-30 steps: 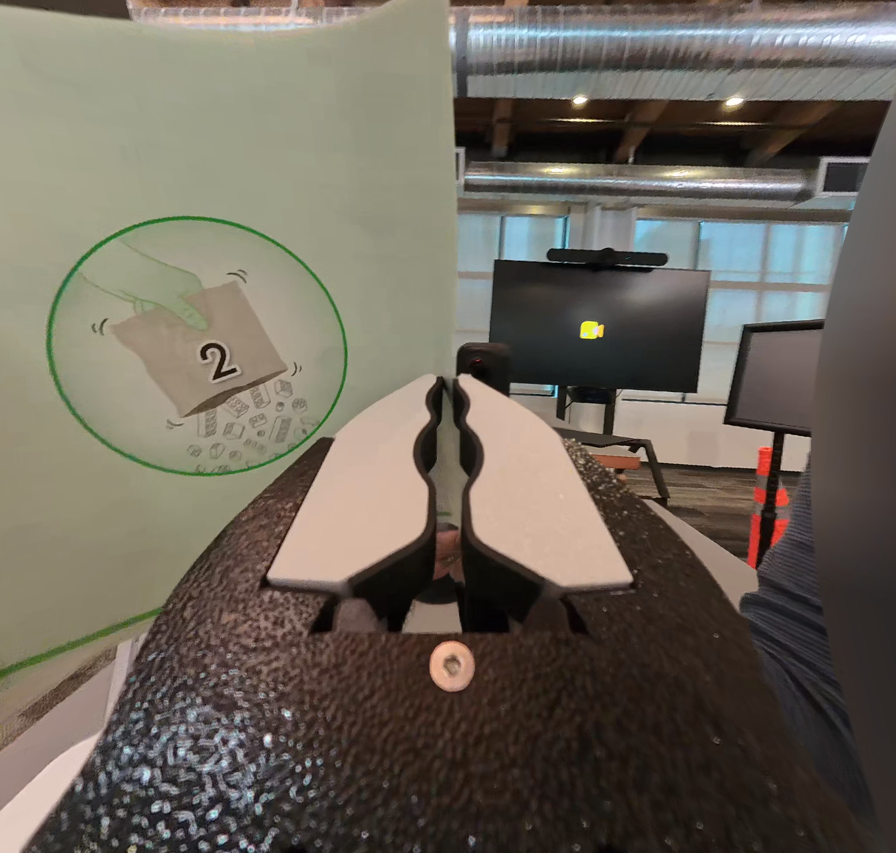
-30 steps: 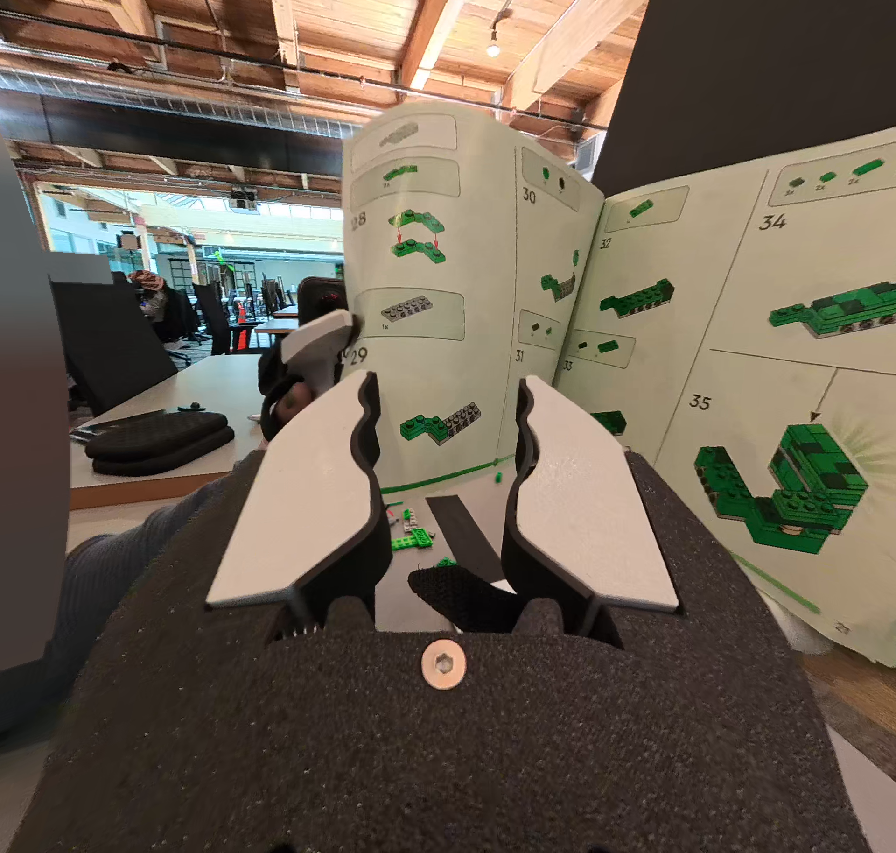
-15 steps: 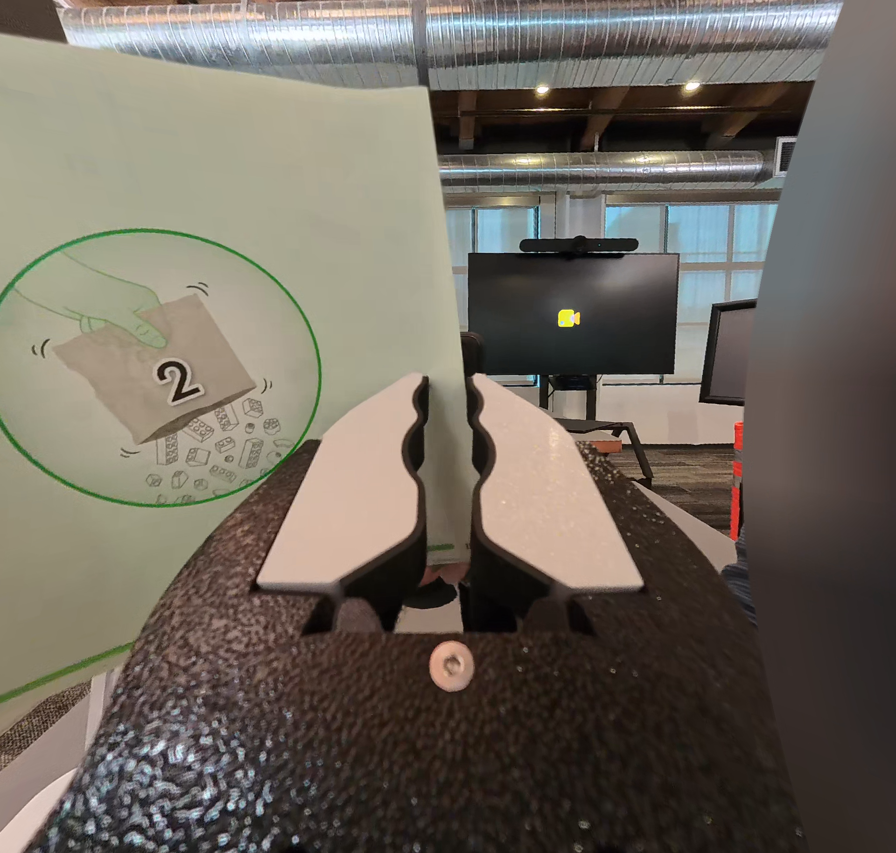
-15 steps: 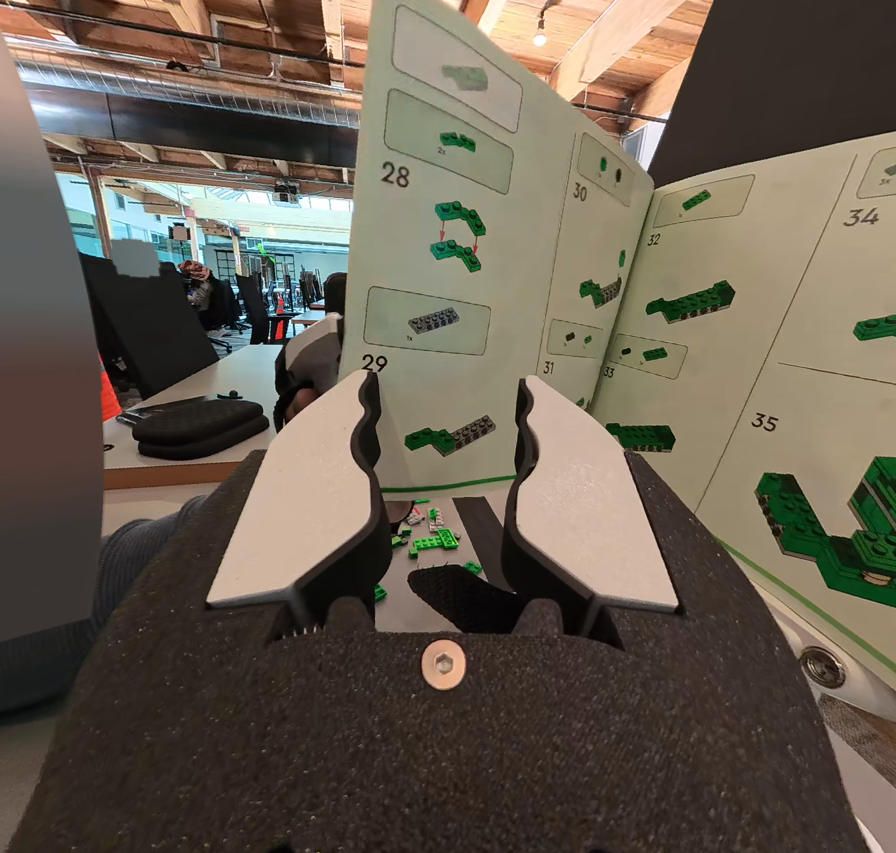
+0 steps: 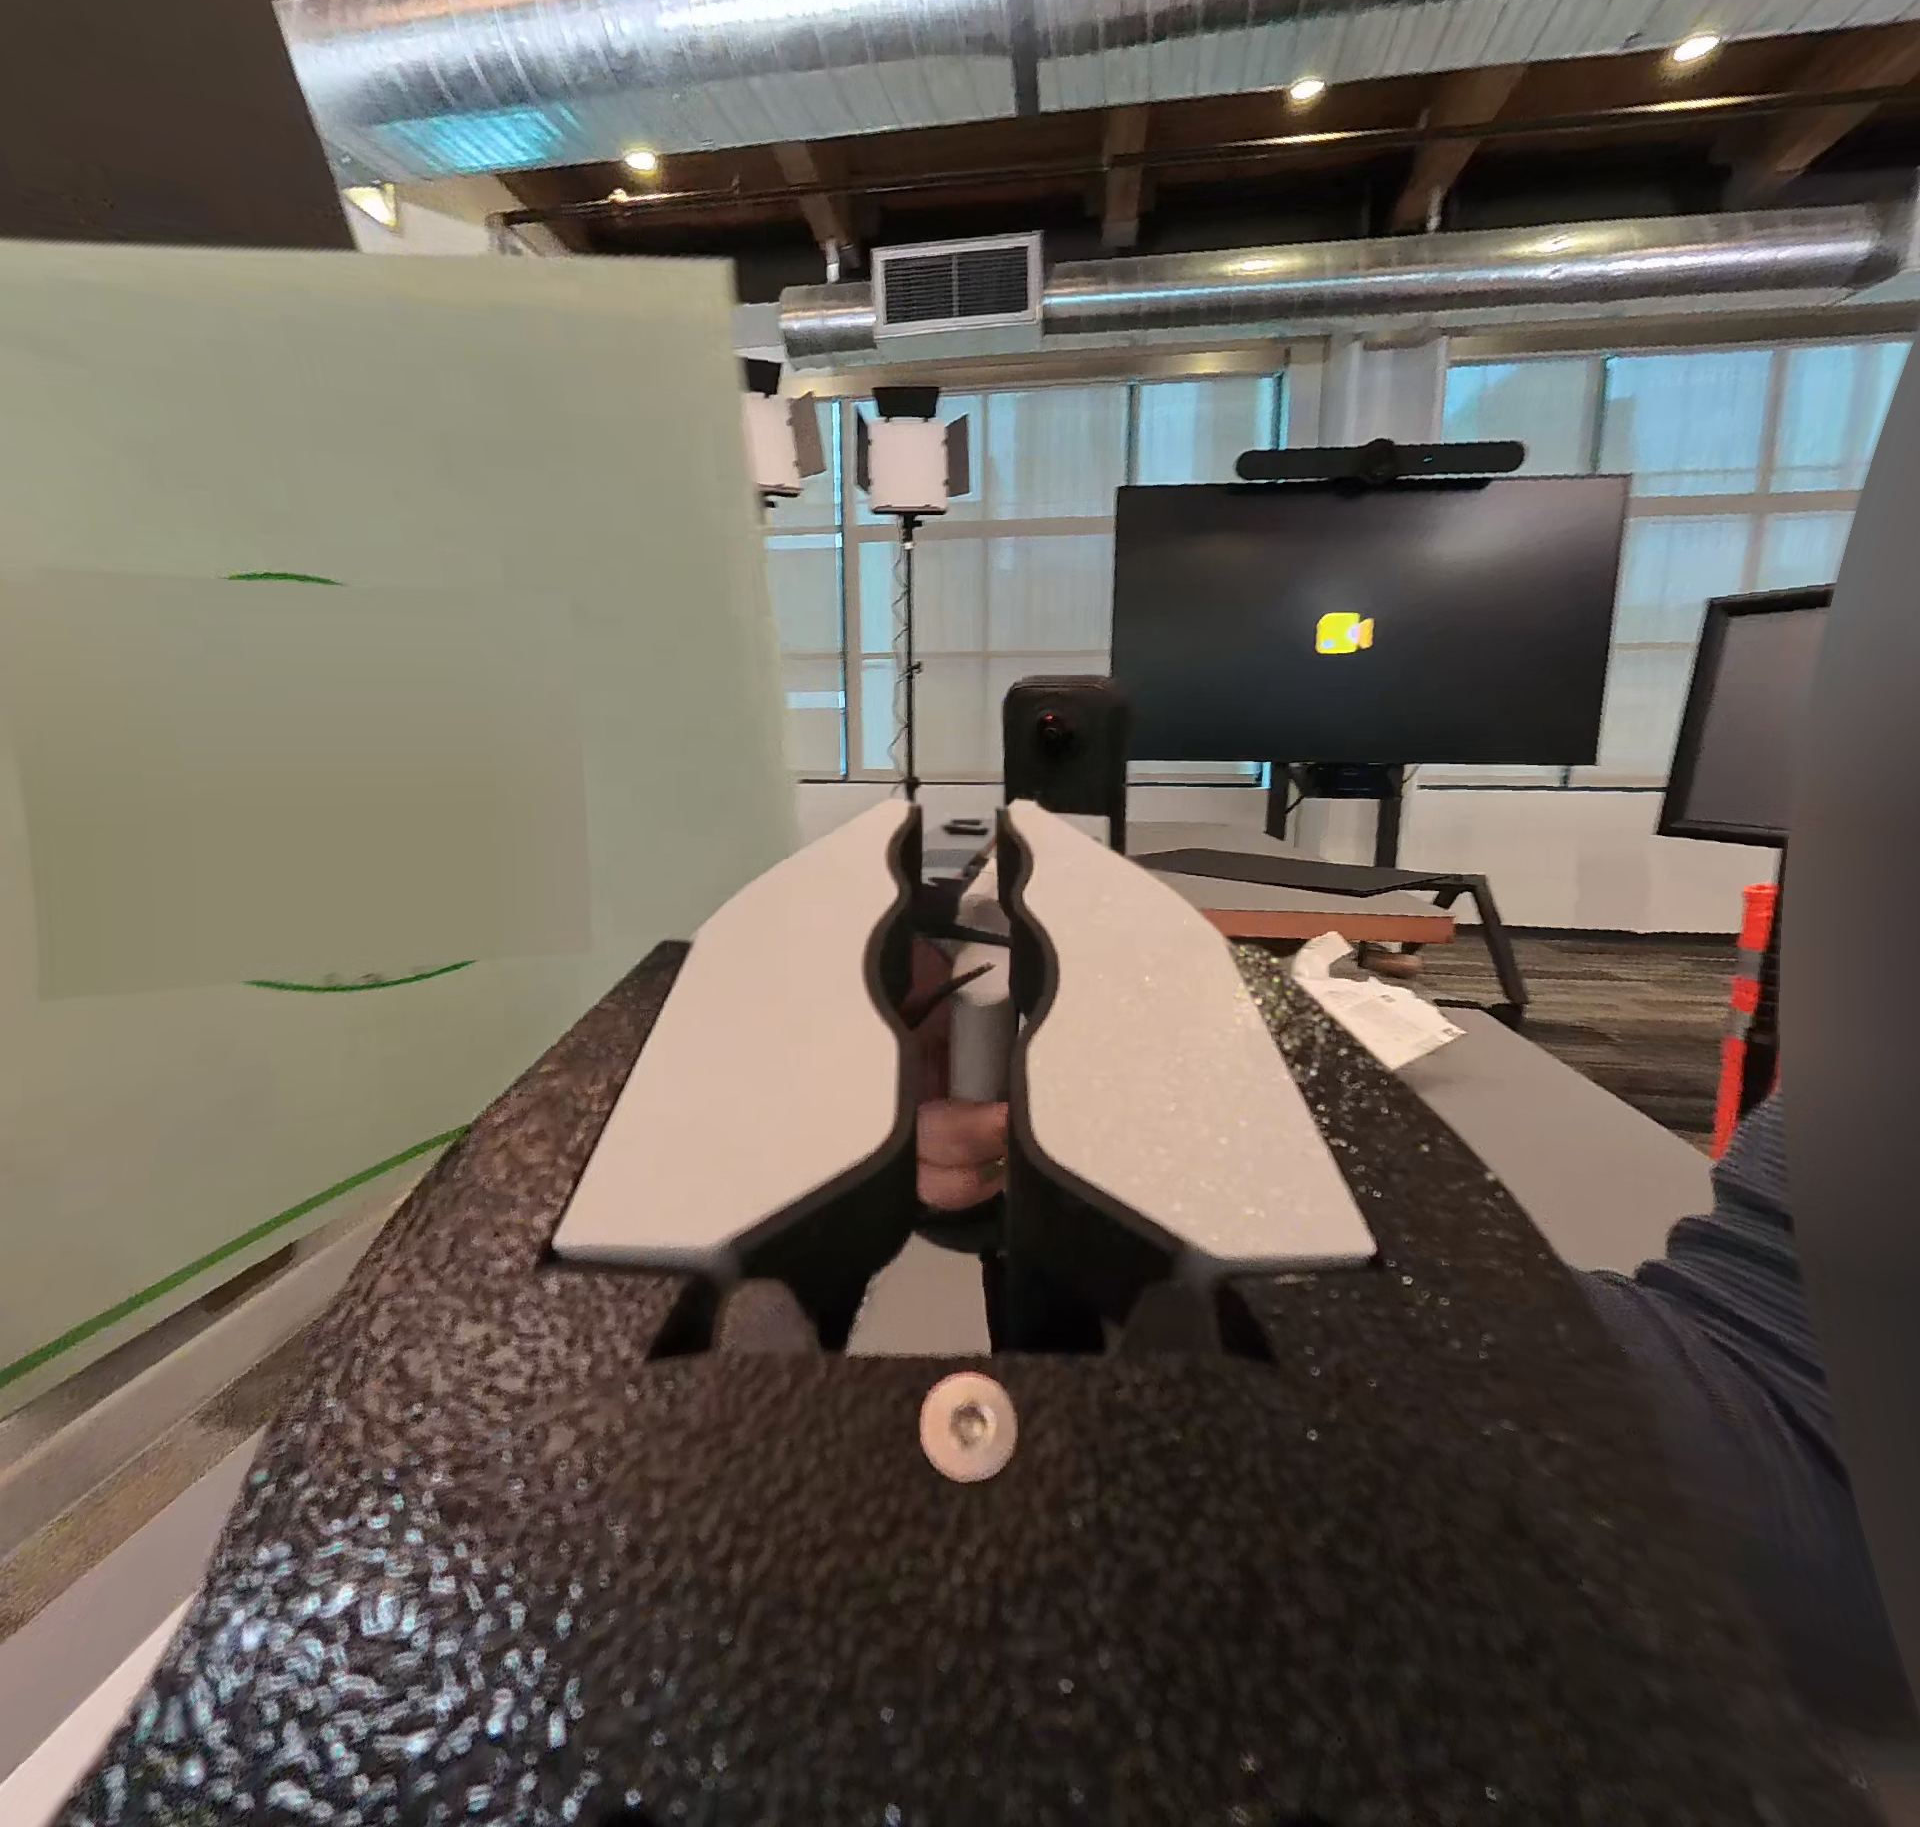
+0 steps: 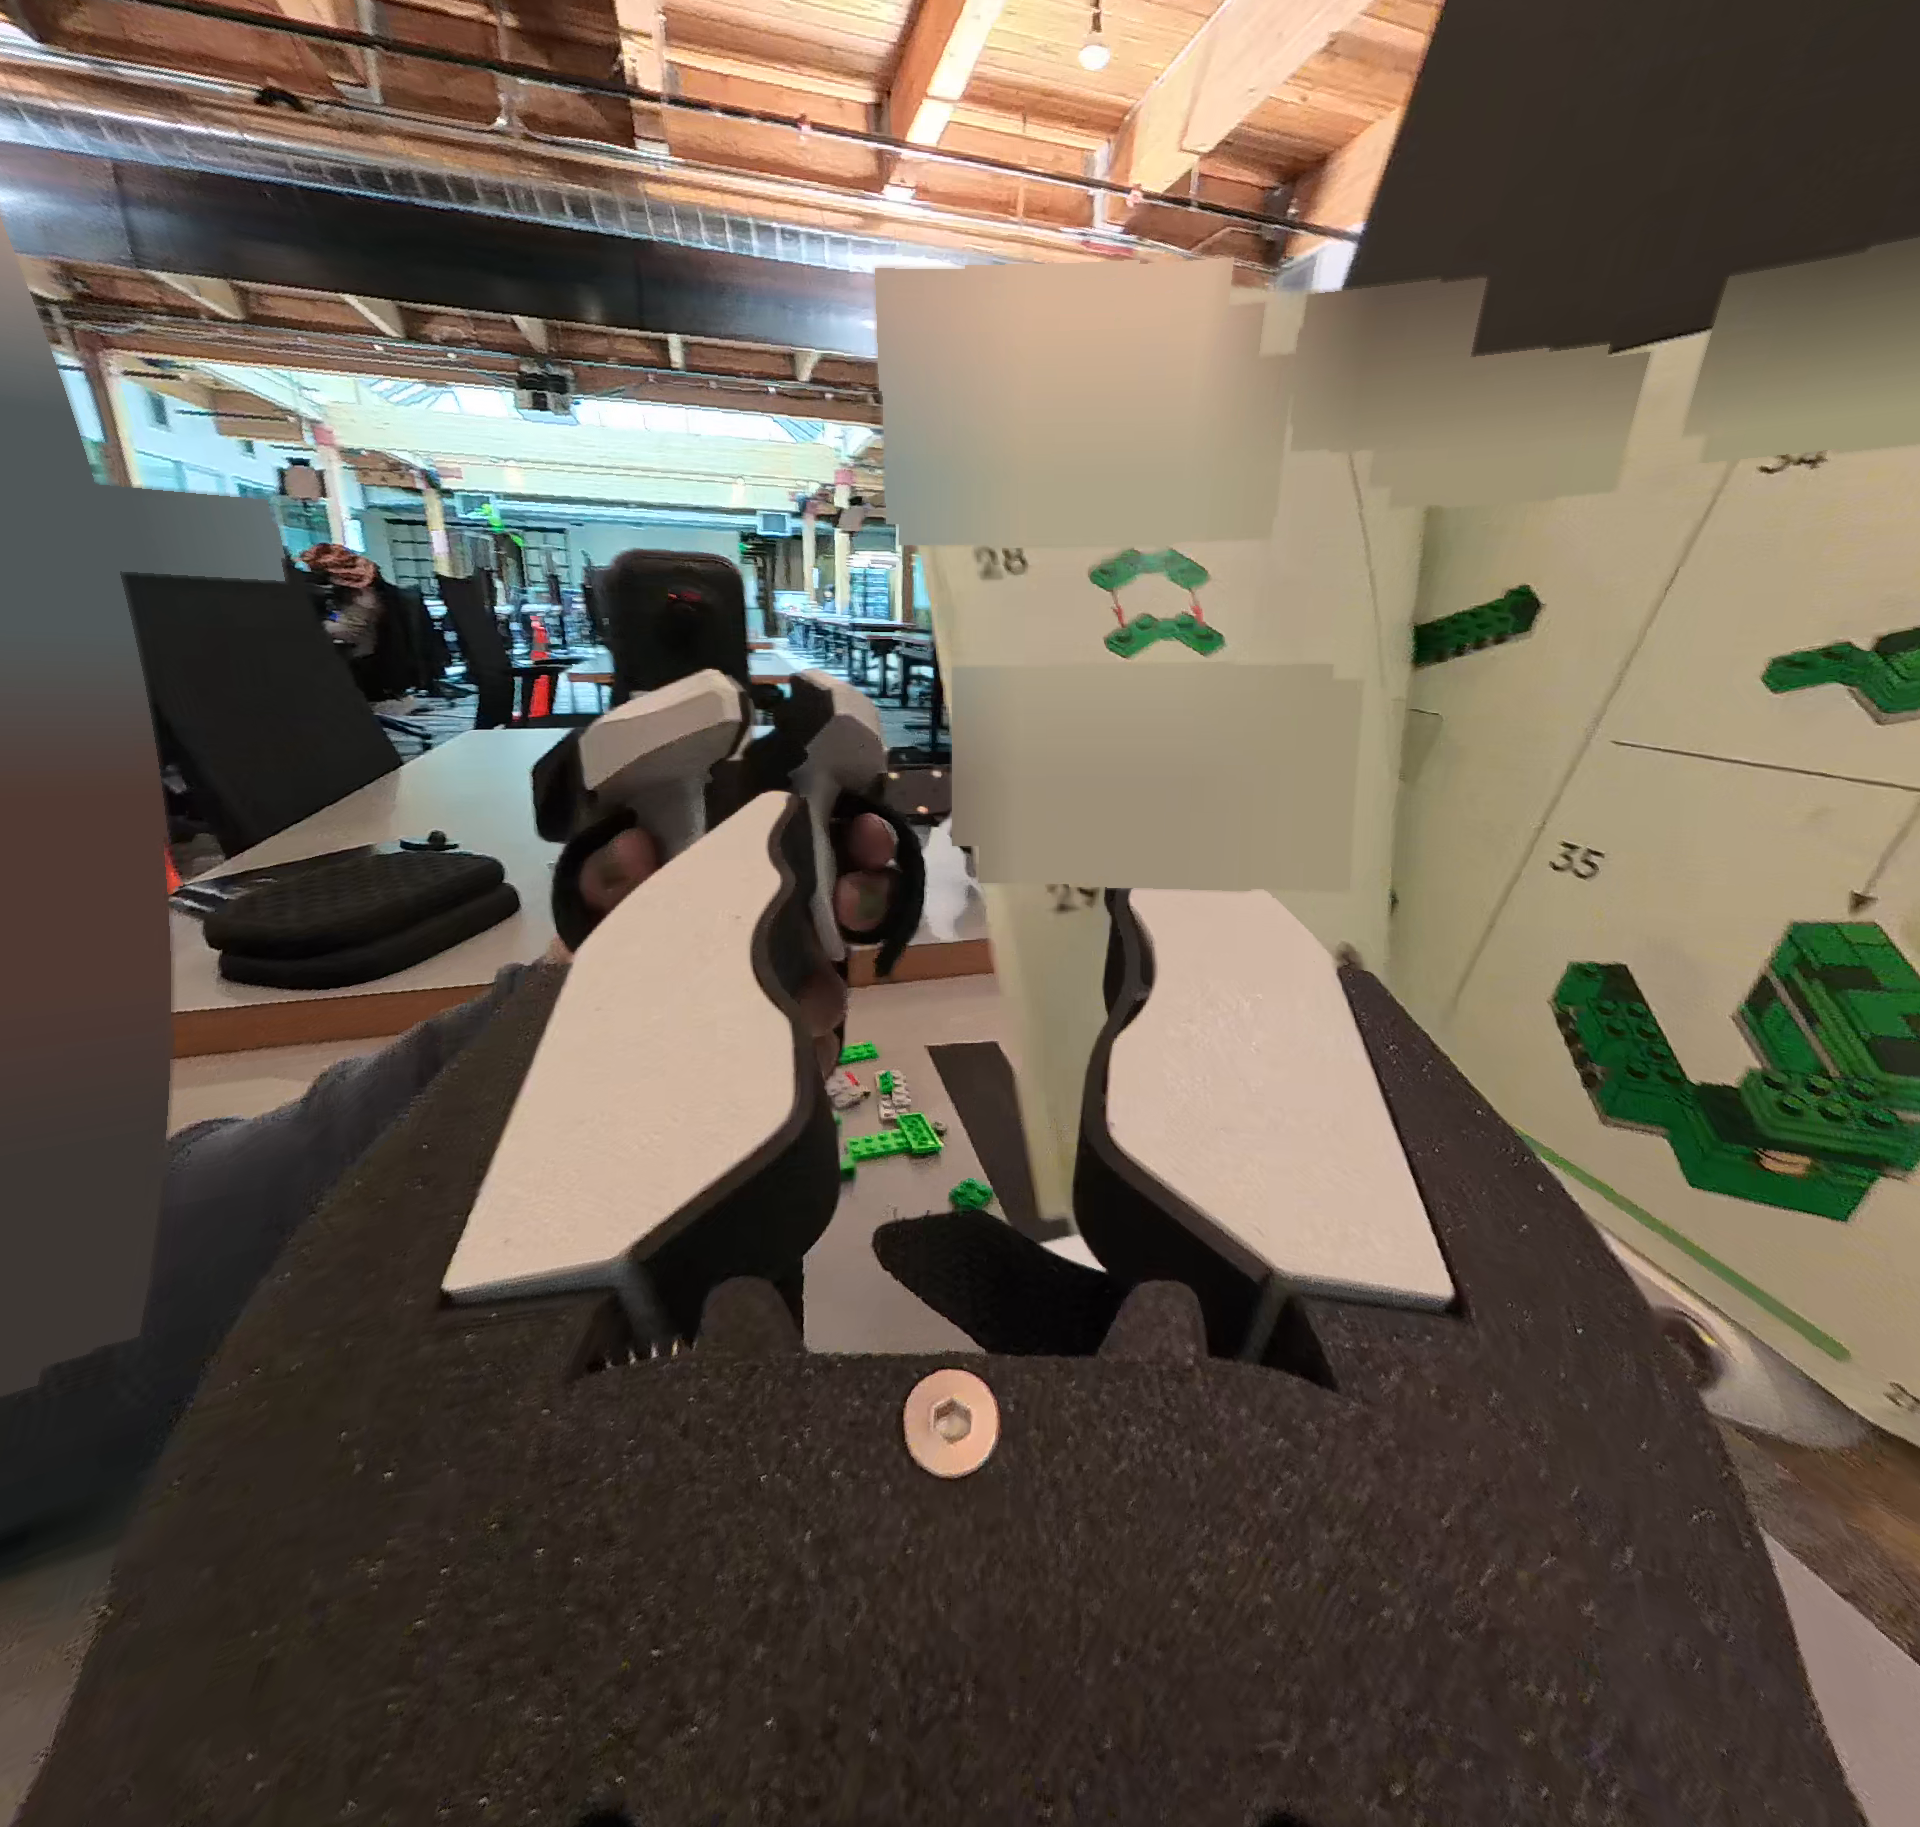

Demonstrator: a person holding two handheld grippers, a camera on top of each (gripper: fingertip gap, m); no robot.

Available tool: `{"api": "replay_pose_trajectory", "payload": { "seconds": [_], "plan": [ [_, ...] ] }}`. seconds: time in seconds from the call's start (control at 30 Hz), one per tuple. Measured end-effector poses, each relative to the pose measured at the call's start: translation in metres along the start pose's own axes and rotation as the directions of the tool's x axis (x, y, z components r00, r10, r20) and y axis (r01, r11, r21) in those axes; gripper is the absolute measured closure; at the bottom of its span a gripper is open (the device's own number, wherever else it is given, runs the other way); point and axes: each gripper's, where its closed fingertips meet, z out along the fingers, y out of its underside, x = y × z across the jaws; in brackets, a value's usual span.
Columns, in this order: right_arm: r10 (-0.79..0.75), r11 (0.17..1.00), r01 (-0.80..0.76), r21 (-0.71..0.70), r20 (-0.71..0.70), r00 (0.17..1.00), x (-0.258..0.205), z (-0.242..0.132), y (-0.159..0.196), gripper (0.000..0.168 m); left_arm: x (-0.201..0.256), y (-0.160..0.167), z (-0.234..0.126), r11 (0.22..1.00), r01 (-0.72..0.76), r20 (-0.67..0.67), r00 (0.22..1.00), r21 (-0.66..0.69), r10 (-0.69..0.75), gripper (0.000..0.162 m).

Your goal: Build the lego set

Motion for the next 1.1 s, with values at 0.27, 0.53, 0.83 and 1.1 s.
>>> {"api": "replay_pose_trajectory", "payload": {
  "seconds": [0.27, 0.53, 0.83, 1.1],
  "plan": [
    [-0.042, 0.997, 0.032, -0.077, -0.126, 0.991, 0.022, -0.011, 0.013, 0.114, -0.025, 0.015, 0.002, 0.996, -0.031, 0.175, 0.984, -0.084, 0.045, 0.148],
    [-0.106, 0.983, 0.09, -0.16, -0.1, 0.989, 0.016, -0.008, 0.024, 0.114, -0.026, 0.031, 0.014, 0.981, -0.081, 0.203, 0.972, -0.175, 0.117, 0.133],
    [-0.134, 0.972, 0.12, -0.201, -0.059, 0.989, 0.008, -0.001, 0.031, 0.115, -0.028, 0.024, 0.003, 0.984, -0.055, 0.197, 0.977, -0.169, 0.088, 0.143],
    [-0.128, 0.976, 0.115, -0.185, -0.058, 0.99, 0.008, -0.002, 0.028, 0.115, -0.023, 0.015, -0.004, 0.993, -0.032, 0.148, 0.988, -0.117, 0.05, 0.149]
  ]
}}
